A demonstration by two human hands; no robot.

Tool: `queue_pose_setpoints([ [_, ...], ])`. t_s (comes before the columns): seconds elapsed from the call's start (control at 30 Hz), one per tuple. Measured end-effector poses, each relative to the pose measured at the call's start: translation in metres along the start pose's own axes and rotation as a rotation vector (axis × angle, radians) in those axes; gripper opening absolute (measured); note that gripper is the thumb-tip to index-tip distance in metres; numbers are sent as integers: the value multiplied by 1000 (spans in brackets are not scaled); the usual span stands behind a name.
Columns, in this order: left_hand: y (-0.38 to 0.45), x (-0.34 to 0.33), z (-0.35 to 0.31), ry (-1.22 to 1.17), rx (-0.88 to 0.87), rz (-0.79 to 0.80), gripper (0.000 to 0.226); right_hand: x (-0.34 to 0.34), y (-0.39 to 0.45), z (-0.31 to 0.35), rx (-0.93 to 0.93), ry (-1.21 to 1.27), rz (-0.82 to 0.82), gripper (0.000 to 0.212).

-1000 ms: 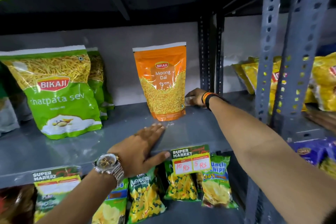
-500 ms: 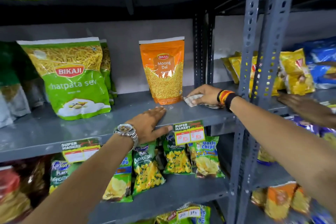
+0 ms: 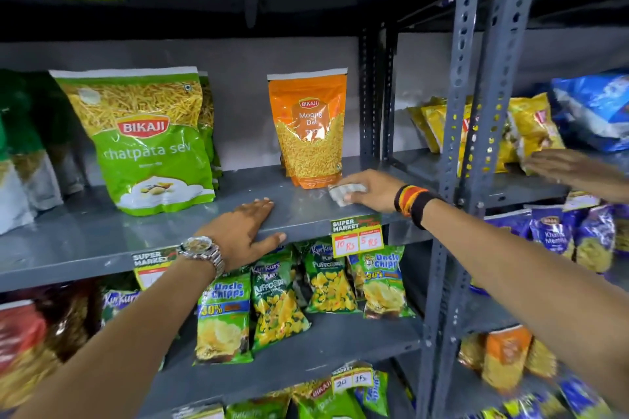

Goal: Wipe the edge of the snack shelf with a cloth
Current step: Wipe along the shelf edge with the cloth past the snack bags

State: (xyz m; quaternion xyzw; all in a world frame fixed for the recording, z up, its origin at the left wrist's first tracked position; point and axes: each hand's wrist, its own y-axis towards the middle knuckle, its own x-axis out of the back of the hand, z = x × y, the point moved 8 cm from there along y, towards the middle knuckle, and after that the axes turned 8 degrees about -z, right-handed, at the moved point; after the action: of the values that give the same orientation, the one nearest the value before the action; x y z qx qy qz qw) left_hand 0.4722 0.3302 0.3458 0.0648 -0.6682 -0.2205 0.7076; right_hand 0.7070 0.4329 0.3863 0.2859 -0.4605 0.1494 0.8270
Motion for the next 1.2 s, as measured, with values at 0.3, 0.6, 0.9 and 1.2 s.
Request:
queue_pose_setpoints([
  [0.3,-3,3,-2,-18,11,-6,109,9,-14,0,-215,78,-164,23],
  [0.6,-16,6,-11,-14,-70,-67,84,-15,-110,50,-153,416,-65,35],
  [0.9,-104,-53,-77,-236,-419,-303,64,-131,-171,-51,-434,415,83,48],
  [1.2,-128,-249,-56,-236,-48,32,80,-270,-114,-78,-260,152,177,35],
])
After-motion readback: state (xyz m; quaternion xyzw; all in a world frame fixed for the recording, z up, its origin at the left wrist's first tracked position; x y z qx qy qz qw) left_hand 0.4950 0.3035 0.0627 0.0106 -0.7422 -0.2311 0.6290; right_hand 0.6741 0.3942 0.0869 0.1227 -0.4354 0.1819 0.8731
